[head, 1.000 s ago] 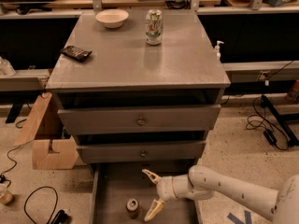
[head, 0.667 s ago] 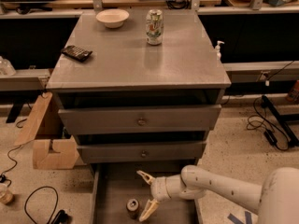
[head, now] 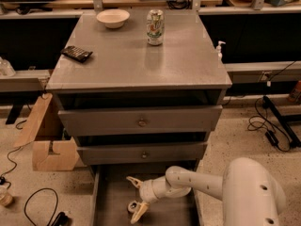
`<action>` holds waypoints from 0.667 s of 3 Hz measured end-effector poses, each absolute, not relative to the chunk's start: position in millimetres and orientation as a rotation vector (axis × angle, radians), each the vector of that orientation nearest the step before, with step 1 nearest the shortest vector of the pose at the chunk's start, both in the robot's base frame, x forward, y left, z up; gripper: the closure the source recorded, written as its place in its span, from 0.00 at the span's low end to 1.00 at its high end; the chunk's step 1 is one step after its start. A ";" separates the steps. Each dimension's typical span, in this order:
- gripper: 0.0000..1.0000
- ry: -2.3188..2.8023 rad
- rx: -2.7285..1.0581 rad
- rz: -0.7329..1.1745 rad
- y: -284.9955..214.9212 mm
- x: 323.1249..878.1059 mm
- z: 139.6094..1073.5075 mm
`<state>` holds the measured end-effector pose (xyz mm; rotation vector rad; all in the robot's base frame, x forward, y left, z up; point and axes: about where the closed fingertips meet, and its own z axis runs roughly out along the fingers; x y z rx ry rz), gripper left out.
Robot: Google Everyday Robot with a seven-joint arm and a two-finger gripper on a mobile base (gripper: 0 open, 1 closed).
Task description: Pick orange can from bottom drawer and place on counter
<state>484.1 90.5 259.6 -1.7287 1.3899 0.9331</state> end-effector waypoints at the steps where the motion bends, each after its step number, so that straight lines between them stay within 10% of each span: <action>1: 0.00 1.390 -1.759 0.947 97.9 487.6 235.9; 2: 0.00 1.392 -1.800 0.953 90.7 493.0 210.3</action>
Offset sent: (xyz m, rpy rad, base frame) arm 0.0171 -0.0069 -0.0646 -0.0672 0.0111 0.0633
